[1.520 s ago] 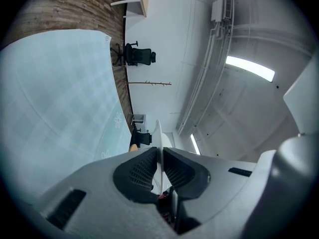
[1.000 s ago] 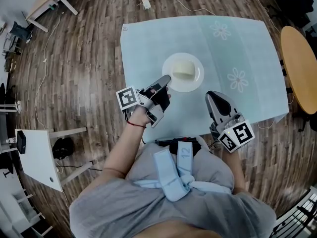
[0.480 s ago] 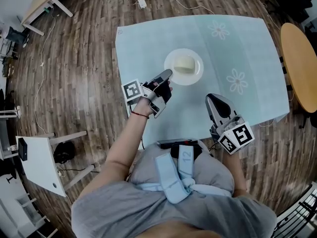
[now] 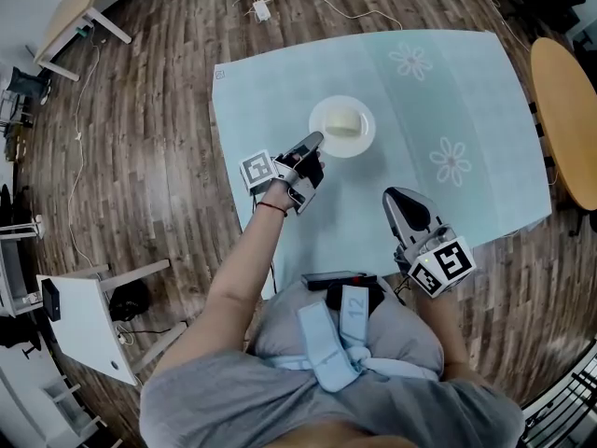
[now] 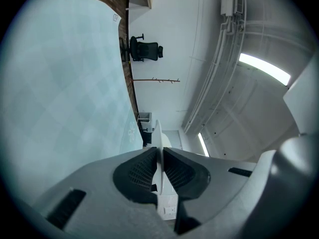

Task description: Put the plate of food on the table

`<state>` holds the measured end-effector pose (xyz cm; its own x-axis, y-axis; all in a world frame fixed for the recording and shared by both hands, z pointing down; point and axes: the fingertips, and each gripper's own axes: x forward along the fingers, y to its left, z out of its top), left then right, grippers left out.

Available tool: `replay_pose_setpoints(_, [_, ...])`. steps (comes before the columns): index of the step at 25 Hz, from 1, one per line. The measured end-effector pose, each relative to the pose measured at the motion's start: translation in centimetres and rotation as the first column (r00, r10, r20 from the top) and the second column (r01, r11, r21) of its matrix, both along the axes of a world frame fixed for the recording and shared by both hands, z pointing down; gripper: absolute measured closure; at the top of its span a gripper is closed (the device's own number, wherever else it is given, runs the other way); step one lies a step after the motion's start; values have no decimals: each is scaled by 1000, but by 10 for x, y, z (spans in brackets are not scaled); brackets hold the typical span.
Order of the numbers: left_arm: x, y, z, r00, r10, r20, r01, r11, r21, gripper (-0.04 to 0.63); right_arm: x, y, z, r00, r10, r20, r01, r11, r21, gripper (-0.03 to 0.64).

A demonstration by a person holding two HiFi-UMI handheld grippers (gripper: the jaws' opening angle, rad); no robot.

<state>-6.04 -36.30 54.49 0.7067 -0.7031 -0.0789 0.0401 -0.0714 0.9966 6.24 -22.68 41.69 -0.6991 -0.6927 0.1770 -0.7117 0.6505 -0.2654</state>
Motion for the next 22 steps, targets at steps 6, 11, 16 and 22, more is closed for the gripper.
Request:
replay_pose_setpoints(6, [-3, -24, 30, 1000, 3, 8, -3, 1000, -2, 565, -7, -11, 10, 1000, -2, -12, 2, 1000, -10, 583])
replay_pose_setpoints(11, [-1, -32, 60, 1000, -7, 28, 8, 998, -57, 563, -12, -23, 24, 998, -34, -54, 34, 999, 1, 583])
replay_pose_setpoints(16, [3, -40, 79, 1000, -23, 19, 25, 996, -90, 564, -16, -48, 43, 998, -27, -62, 29, 999, 20, 583])
replay_pose_setpoints(22, [4, -44, 85, 1000, -24, 20, 26, 998, -66, 563, -26, -70, 90, 996, -8, -86, 8, 1000, -5, 583])
